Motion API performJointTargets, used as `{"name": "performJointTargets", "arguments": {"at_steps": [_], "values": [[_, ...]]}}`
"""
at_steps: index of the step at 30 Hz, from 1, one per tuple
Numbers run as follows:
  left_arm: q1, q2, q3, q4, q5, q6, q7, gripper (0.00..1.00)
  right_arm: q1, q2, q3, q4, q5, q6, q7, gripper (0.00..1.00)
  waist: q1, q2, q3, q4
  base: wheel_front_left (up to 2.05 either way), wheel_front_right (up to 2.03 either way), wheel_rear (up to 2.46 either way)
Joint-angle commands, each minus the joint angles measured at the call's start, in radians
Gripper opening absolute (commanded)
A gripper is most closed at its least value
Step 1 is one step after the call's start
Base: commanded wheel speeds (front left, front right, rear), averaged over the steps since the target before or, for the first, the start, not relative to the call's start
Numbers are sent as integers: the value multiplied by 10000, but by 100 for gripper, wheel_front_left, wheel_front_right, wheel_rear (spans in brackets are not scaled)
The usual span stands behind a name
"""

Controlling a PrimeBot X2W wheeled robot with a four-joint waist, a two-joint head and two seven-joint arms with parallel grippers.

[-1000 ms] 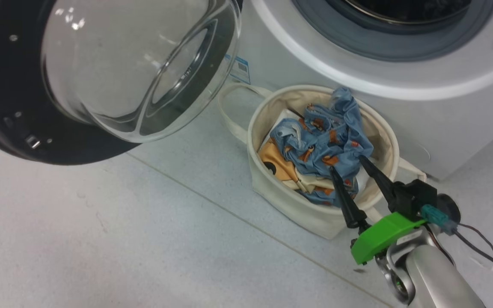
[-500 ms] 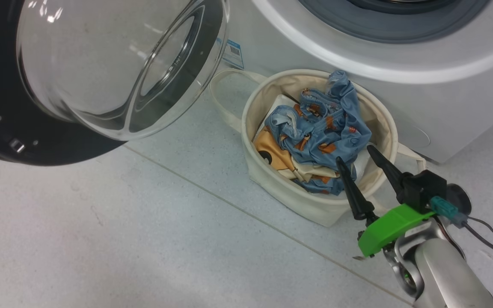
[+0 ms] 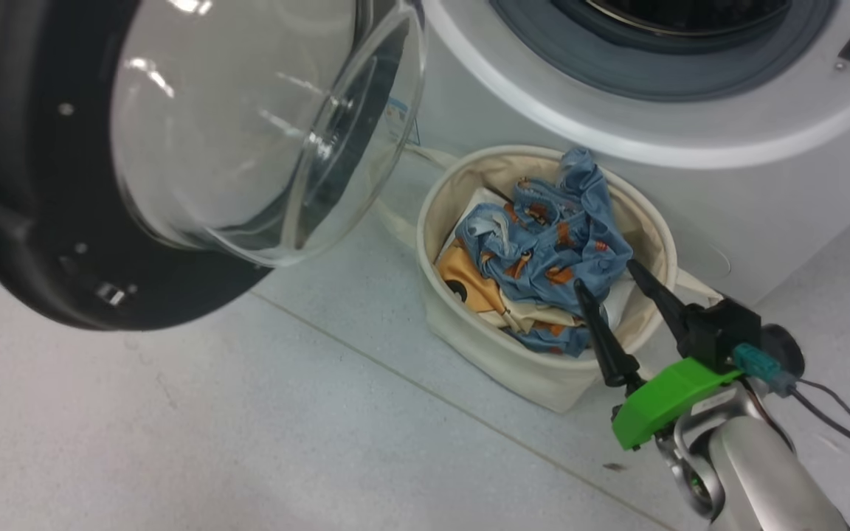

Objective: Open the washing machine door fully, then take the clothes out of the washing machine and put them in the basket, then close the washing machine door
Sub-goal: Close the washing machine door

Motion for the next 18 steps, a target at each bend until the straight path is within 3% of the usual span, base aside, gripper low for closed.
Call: {"name": "performJointTargets", "arguments": {"at_steps": [1,18], "values": [[63,401,90,-489,-41,-70,153,0,5,177,270,-187,74,62,-183,100,0,0,-199,53,0,0,0],[2131,-357,-1455,-3337,93,-71,204,0,384,715,681,1322,797,62,-1149,100,0,0,-2126,-128,0,0,0]]}}
